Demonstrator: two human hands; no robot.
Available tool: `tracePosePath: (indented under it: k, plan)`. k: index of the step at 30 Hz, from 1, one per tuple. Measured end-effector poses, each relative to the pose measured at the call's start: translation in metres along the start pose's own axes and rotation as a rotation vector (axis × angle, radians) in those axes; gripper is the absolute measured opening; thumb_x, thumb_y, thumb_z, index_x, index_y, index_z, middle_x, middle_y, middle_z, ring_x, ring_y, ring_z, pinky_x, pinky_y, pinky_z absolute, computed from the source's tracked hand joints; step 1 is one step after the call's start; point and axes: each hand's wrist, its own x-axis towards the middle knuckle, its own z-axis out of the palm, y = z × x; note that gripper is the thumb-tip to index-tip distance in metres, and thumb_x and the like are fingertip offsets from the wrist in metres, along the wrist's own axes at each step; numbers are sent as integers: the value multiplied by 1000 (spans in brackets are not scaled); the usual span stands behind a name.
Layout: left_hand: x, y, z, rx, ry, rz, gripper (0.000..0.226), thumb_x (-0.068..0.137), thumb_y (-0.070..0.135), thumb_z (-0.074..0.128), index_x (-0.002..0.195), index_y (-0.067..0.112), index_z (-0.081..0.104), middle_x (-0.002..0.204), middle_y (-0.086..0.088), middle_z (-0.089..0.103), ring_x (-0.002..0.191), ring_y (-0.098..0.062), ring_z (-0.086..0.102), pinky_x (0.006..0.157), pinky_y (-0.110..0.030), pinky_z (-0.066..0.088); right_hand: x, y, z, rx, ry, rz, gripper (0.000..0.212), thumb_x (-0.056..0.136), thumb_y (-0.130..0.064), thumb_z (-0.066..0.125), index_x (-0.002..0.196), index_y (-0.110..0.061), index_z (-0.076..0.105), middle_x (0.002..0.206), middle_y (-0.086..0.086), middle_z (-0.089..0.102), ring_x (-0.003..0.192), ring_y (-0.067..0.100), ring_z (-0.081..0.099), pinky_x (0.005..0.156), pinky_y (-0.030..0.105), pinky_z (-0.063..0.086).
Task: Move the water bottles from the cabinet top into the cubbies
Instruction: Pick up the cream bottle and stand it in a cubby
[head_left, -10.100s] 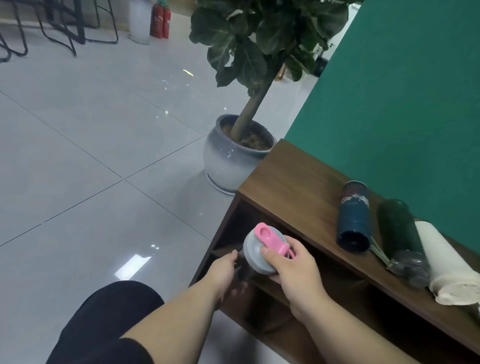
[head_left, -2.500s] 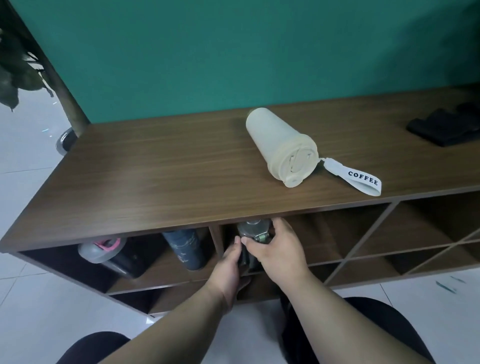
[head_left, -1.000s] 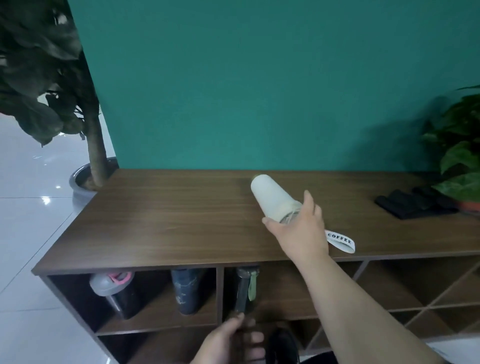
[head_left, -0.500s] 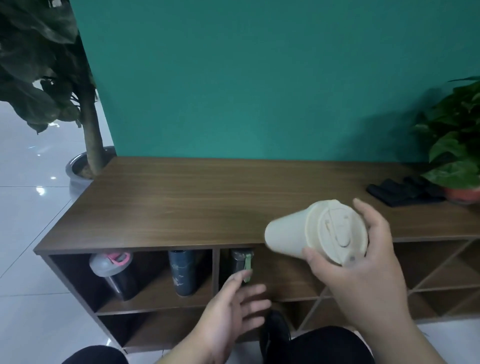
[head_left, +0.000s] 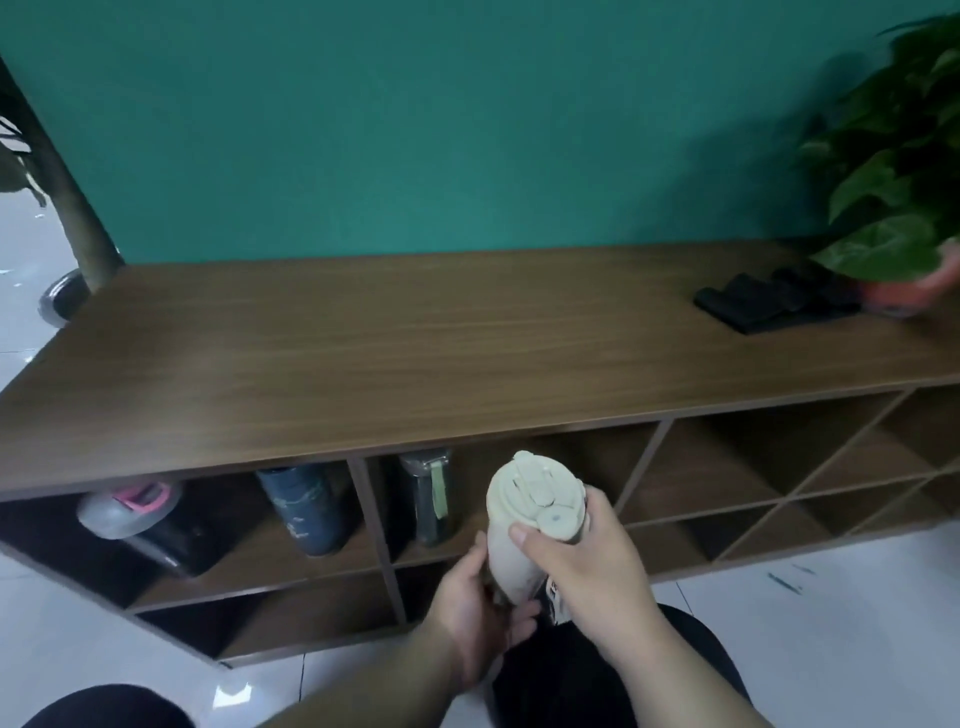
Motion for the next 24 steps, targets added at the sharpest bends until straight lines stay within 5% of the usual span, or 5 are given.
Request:
tracePosePath:
  k: [5,10,12,17,24]
  plan:
    - [38,18,13,-44,36,5,54,91,60,48,120,17,63,85,-16,77,81,-30,60,78,-37,46,41,7,-3,27,36,45,52,68,-32,89,111,-33,60,103,-19,72,93,-5,65,79,23,52]
    - [60,27,22,70,87,1,73,83,64,59,136,14,57,134,-20,63,121,-35,60,109,-49,42,67,12,-2,81,62,73,46,72,-28,88,107,-34,58,101,-17,71,89,-4,65,79,23,52]
    - [70,27,23,13,64,-76,86,66,72,68,134,21,59,127,-15,70,119,-32,63,104,-45,46,76,13,-1,85,59,85,46,72,-30,87,107,-35,58,99,-17,71,87,-2,66,76,22,52]
    - [86,27,16,113,131,20,68,75,74,51,119,27,70,110,-2,77,99,-24,72,87,-42,56,92,18,7,80,65,85,52,67,-34,88,110,-34,59,98,-15,73,90,1,69,80,26,55]
    - [97,37,21,98,114,17,65,75,72,53,119,28,71,118,-6,75,115,-30,65,104,-52,47,109,23,16,105,91,87,58,62,-33,88,113,-31,60,97,-12,75,91,7,72,87,37,60]
